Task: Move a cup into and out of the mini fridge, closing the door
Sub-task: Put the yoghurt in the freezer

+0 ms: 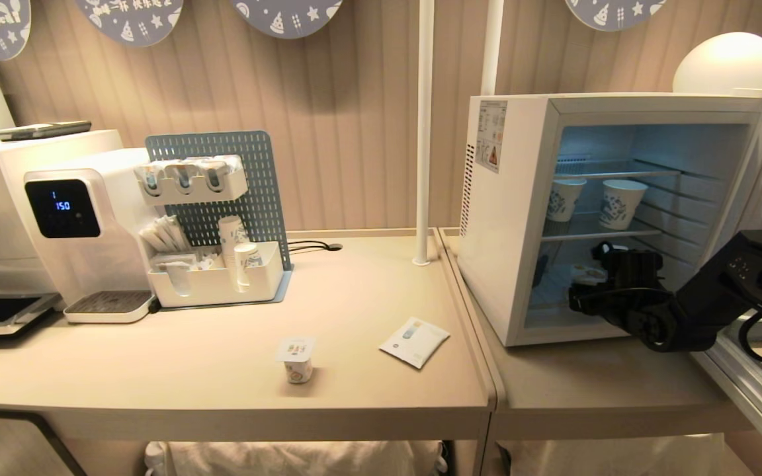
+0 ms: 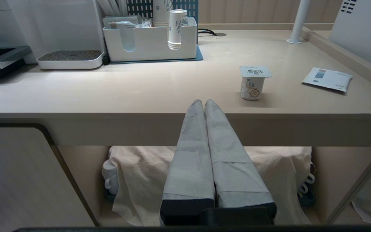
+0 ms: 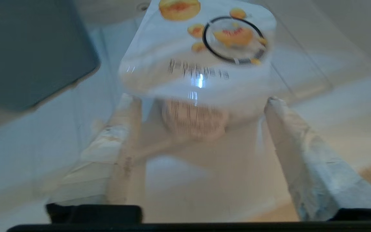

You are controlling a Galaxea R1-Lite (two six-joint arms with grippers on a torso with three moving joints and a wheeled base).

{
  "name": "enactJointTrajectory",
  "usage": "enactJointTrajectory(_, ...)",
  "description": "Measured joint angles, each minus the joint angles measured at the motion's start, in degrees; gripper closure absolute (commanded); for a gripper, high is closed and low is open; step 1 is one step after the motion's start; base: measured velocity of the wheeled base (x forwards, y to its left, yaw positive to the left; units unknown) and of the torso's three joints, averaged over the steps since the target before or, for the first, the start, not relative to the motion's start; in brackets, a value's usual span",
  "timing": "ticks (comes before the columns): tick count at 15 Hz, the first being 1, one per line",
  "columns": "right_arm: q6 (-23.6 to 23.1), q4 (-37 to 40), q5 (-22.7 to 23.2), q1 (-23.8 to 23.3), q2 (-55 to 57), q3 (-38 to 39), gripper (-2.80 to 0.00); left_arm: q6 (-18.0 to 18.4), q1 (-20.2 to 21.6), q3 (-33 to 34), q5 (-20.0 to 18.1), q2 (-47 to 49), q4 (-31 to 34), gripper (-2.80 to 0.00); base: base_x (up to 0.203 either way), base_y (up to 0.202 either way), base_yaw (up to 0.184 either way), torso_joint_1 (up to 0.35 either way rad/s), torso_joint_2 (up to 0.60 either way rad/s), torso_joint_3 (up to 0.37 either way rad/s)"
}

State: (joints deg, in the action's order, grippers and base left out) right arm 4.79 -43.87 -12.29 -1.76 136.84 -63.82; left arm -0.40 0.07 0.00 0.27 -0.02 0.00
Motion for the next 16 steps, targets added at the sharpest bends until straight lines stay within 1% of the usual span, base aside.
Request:
enactJointTrajectory(3,0.02,-0.88,0.09,0.78,-4.62,6.14,-2.8,0.05,0.0,0.0,-0.02,0.0,0.0,0.0,0.0,0.0,0.0,0.0,0.0,0.0)
enactJointTrajectory(6,0.08,-1.29,0.16,1.65,-8.4,10.68,-2.8,0.0,0.0,0.0,0.04,0.0,0.0,0.0,0.0,0.0,0.0,0.0,0.0,0.0)
enactJointTrajectory(11,0.17,-1.27,0.18,1.88,-10.63,13.15,-2.8,0.0,0.0,0.0,0.06,0.0,0.0,0.0,0.0,0.0,0.0,0.0,0.0,0.0)
enactJointTrajectory(16,0.17,-1.25,2.06,2.57,-17.31,19.3,-2.8,0.0,0.0,0.0,0.04,0.0,0.0,0.0,0.0,0.0,0.0,0.0,0.0,0.0)
